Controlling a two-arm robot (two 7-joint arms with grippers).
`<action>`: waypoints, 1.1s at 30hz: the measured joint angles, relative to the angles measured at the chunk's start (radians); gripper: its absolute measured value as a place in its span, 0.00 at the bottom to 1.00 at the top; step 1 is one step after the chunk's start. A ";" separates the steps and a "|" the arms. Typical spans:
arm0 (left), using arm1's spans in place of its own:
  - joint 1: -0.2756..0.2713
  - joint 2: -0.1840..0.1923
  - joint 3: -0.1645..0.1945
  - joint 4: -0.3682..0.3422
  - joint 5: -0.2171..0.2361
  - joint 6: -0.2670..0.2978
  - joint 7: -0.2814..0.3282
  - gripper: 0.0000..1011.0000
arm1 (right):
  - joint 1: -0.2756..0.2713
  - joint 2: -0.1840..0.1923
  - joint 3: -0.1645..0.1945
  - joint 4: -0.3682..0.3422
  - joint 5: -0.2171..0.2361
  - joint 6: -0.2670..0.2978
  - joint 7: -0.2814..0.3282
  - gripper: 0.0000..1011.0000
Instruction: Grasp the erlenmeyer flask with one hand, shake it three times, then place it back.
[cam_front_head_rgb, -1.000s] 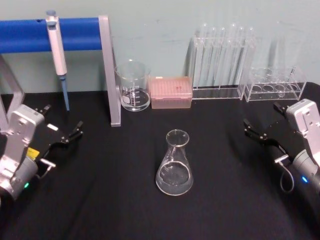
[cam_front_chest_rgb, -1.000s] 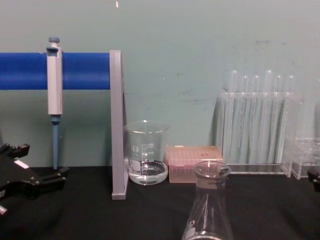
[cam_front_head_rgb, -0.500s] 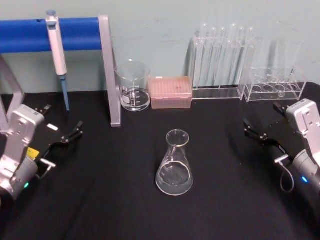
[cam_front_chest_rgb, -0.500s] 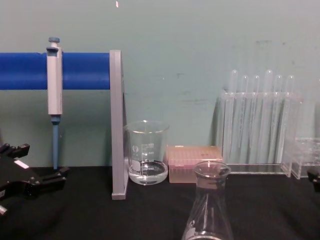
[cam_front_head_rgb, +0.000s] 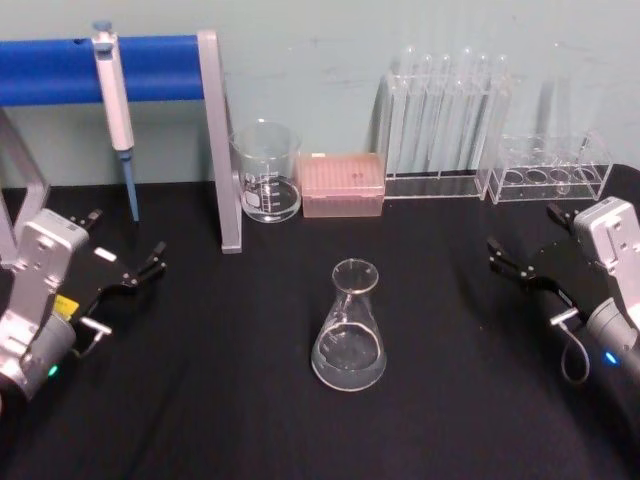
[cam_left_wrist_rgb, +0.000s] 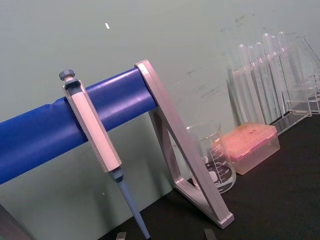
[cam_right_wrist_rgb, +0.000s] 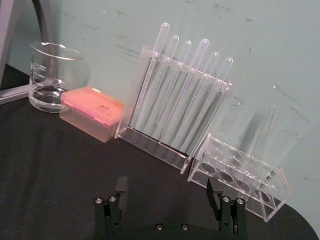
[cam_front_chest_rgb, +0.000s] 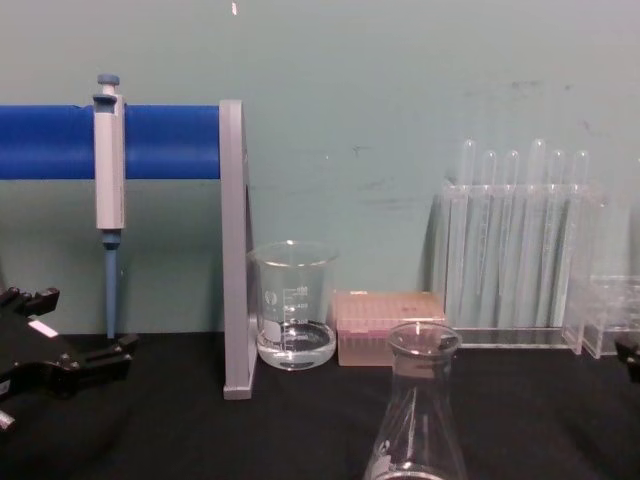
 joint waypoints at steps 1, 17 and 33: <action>0.000 0.000 0.000 0.000 0.000 0.000 0.000 0.99 | 0.000 0.000 0.002 0.001 -0.001 -0.002 0.005 0.99; 0.000 0.000 0.000 0.000 0.000 0.000 0.000 0.99 | -0.077 0.068 0.076 -0.107 0.082 0.019 0.158 0.99; 0.000 0.000 0.000 0.000 0.000 0.000 0.000 0.99 | -0.152 0.156 0.116 -0.209 0.193 0.004 0.424 0.99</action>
